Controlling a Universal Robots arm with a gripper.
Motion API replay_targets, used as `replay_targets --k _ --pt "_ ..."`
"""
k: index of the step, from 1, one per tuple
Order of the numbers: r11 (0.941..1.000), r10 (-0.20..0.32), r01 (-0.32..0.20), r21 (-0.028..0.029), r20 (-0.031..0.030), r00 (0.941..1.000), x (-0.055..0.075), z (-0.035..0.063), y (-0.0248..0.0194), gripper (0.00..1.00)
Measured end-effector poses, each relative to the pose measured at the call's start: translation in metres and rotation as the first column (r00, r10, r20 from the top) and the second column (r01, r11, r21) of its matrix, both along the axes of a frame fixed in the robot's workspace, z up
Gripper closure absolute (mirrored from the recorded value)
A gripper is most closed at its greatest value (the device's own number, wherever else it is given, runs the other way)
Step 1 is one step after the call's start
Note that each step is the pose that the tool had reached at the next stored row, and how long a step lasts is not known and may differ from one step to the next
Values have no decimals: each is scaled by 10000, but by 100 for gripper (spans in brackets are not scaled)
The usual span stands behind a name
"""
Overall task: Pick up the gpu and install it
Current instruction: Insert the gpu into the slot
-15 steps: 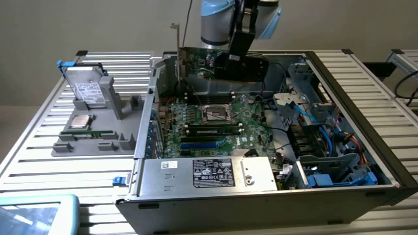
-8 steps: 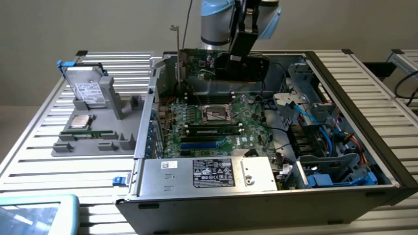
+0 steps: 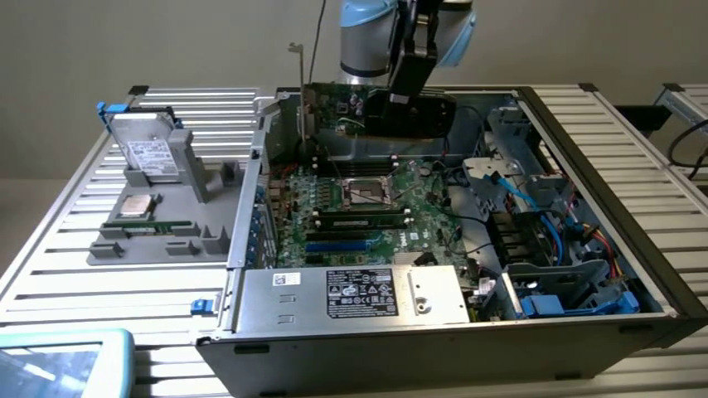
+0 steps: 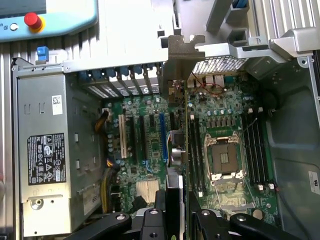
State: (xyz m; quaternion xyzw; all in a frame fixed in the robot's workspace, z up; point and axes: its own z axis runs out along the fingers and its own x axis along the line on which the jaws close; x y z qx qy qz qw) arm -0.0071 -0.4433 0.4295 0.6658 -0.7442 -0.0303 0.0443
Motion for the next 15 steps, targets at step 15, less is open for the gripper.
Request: replay_targets --k 15 --pt "9999 123 -123 -6 293 9995 -73 -144 0 73"
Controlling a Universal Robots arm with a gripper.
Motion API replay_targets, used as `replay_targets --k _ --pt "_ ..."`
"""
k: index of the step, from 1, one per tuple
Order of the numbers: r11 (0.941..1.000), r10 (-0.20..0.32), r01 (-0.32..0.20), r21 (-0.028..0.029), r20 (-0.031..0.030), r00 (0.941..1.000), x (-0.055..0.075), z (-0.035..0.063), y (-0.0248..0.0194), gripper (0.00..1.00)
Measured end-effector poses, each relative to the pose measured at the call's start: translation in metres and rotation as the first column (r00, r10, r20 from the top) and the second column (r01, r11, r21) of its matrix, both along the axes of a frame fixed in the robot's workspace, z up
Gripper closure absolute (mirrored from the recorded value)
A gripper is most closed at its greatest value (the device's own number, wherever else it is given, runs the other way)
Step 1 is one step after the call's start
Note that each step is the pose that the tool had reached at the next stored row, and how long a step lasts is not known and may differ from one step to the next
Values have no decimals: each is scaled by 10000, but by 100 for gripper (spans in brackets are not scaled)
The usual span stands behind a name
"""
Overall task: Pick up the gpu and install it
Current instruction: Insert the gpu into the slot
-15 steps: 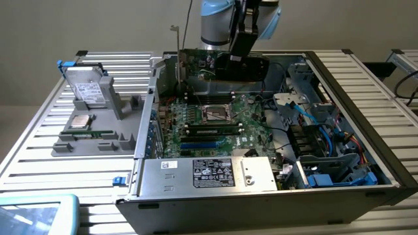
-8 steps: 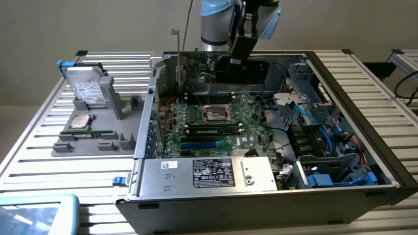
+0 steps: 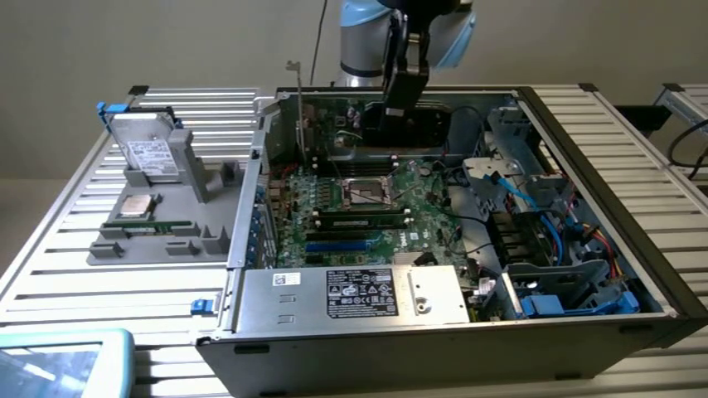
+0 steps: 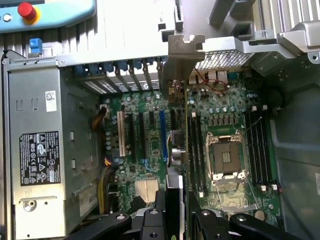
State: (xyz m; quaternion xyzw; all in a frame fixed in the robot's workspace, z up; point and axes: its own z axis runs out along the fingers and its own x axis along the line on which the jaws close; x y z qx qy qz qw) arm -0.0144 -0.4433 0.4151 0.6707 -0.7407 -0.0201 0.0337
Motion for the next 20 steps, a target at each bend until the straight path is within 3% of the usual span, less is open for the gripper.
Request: replay_targets --k 6,9,12,15,20 --pt "9999 171 -171 -8 181 9997 -15 -56 0 73" --pt "9997 238 -238 -10 227 9995 -24 -95 0 73" --pt "9993 375 -374 -64 244 9990 -34 -118 2 73" --pt "9985 524 -520 -162 258 9983 -41 -135 2 73" --pt "9981 599 -594 -177 272 9978 -54 -216 3 73"
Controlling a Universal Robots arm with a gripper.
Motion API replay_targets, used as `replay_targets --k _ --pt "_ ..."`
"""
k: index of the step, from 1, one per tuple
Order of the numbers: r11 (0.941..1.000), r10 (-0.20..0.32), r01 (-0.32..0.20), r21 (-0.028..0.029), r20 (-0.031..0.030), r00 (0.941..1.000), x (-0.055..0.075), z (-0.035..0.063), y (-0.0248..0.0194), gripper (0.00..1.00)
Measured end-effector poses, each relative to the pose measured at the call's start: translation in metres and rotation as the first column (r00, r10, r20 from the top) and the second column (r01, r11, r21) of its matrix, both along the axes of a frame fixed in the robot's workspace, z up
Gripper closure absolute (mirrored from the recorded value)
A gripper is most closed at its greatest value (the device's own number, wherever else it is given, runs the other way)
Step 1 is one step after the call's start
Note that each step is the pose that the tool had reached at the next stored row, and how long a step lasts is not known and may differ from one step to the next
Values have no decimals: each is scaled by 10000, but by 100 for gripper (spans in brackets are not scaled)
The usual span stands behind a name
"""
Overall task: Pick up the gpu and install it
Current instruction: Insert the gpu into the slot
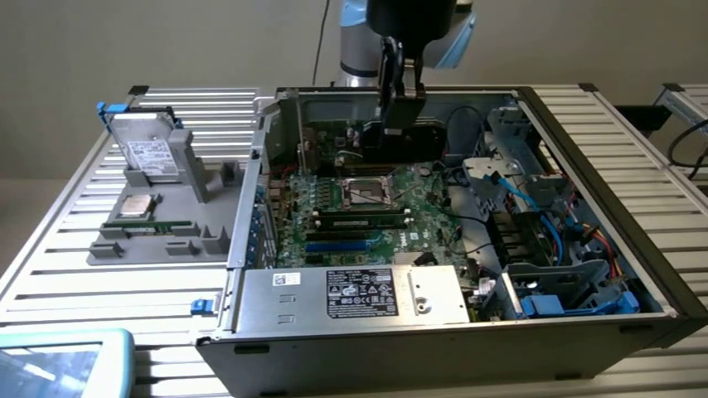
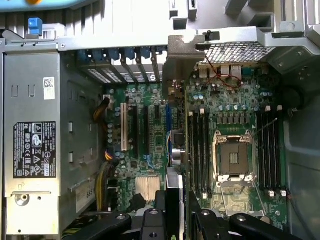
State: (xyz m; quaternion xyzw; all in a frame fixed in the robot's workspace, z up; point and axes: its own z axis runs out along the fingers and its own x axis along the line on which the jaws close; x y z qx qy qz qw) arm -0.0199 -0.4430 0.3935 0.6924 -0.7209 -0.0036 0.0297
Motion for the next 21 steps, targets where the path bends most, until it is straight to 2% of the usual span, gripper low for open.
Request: replay_targets --k 15,21 --pt "10000 81 -81 0 24 10000 -94 -273 -1 73" --pt "9999 151 -151 1 24 9999 -148 -382 -19 73"
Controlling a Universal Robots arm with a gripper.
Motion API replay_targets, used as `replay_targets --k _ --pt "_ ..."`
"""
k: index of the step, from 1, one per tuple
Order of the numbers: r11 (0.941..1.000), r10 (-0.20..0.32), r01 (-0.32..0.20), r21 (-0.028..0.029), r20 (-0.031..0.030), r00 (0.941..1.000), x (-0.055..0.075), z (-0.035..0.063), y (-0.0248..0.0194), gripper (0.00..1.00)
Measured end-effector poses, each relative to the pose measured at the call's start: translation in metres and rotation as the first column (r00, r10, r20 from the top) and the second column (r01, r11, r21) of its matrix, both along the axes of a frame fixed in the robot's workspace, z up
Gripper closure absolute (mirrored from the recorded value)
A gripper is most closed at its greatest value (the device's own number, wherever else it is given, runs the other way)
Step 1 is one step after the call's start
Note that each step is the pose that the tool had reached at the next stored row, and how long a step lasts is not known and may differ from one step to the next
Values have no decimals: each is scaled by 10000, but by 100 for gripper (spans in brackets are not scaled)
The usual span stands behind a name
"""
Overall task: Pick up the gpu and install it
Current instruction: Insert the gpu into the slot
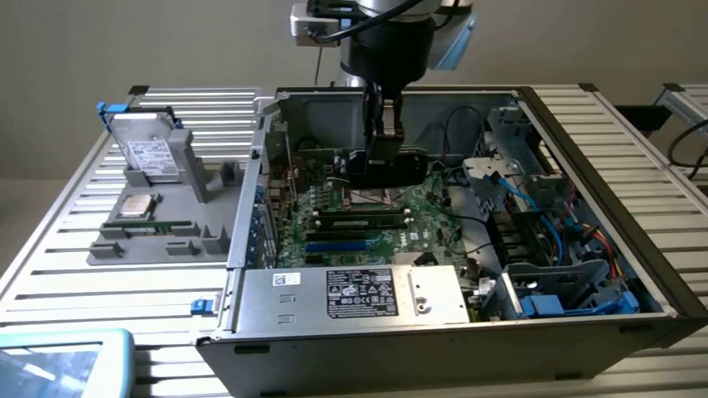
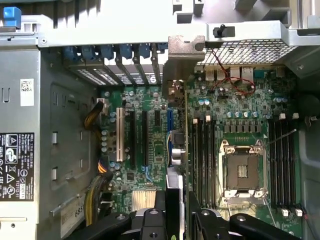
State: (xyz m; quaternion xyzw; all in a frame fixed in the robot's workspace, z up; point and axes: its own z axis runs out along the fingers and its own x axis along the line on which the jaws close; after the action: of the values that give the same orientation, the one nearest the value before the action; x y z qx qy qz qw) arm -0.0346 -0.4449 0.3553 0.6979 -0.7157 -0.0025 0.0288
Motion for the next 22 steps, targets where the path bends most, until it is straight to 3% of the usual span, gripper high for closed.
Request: replay_targets --k 9,14,16,20,22 --pt "10000 40 -40 2 0 10000 -1 -164 -84 73" --pt "10000 41 -41 3 0 10000 -22 -255 -98 73" --pt "10000 41 -41 3 0 10000 -34 -291 -89 73" --pt "10000 42 -42 3 0 10000 -37 -338 3 73" --pt "10000 45 -45 6 1 10000 -49 -356 9 73"
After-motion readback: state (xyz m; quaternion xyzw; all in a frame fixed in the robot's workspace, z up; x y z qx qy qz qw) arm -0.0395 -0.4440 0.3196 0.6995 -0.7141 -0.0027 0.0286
